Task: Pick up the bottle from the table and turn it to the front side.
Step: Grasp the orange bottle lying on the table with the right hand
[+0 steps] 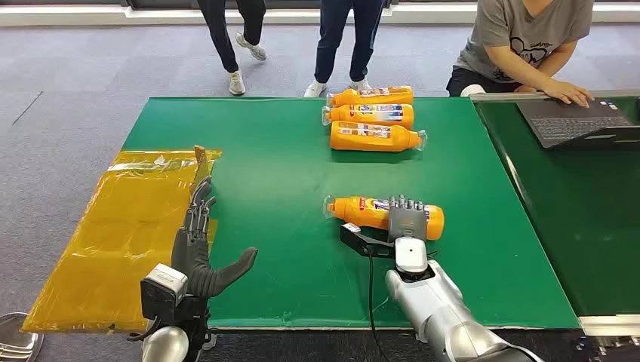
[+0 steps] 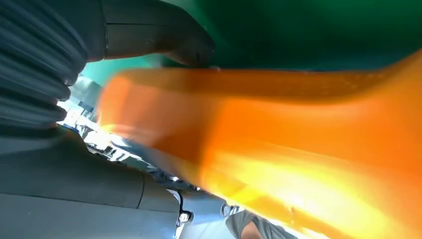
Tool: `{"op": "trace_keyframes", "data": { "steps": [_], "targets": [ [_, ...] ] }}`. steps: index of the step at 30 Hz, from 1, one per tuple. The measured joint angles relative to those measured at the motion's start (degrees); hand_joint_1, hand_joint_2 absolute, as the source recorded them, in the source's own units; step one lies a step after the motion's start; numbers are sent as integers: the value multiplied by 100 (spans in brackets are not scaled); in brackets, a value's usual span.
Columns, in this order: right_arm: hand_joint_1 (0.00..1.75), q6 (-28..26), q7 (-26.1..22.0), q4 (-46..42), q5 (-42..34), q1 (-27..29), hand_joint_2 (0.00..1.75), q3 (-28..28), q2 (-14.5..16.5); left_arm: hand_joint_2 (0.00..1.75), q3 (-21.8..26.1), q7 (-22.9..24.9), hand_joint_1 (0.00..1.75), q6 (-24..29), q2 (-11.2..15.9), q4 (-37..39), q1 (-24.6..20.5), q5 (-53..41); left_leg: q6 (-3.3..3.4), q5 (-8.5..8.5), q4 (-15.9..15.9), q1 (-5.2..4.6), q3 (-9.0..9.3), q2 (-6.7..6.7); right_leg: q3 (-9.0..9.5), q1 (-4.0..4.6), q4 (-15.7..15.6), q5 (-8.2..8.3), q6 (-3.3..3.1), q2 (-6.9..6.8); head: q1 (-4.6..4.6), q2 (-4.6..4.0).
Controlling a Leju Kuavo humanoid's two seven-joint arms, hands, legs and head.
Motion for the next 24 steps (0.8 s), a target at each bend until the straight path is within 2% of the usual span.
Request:
{"op": "trace_keyframes", "data": {
  "steps": [24],
  "targets": [
    [175, -95, -70, 21, 2, -23, 175, -2, 15, 175, 0, -11, 0, 35, -9, 4, 1, 0, -1, -1, 0, 1, 1, 1, -2, 1, 0, -1, 0, 1, 0, 0]
  ]
}}
